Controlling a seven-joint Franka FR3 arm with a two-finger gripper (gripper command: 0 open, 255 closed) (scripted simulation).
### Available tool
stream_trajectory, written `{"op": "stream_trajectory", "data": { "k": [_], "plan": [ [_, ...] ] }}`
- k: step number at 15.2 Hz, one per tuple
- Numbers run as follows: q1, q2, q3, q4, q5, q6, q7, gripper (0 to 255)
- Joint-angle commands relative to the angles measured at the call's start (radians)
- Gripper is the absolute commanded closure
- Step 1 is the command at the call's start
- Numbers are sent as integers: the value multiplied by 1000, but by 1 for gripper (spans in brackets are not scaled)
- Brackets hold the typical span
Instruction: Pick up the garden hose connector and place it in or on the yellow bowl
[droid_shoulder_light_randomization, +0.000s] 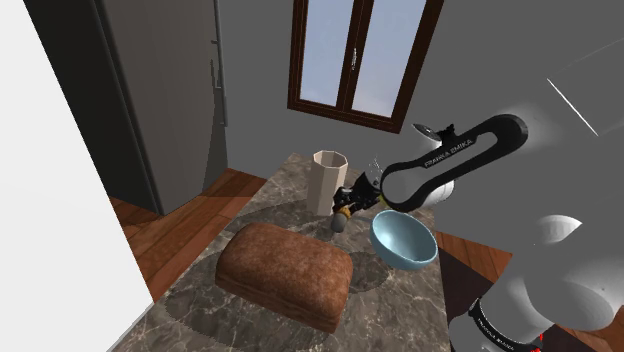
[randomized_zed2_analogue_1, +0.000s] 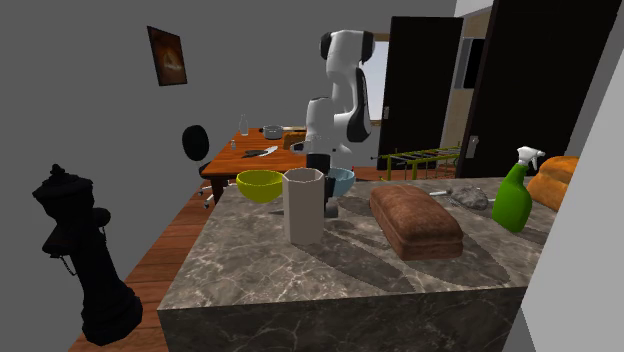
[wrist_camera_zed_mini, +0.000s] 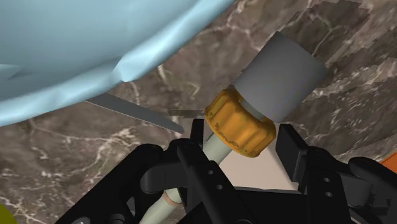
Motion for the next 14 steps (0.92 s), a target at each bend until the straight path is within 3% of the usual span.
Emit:
{"op": "stream_trajectory", "data": {
  "k": [1,14],
  "plan": [
    [-24,-29,18,5,-26,-35,23,255],
    [-107,-208,64,66,-117,-276,106,255]
  ]
}}
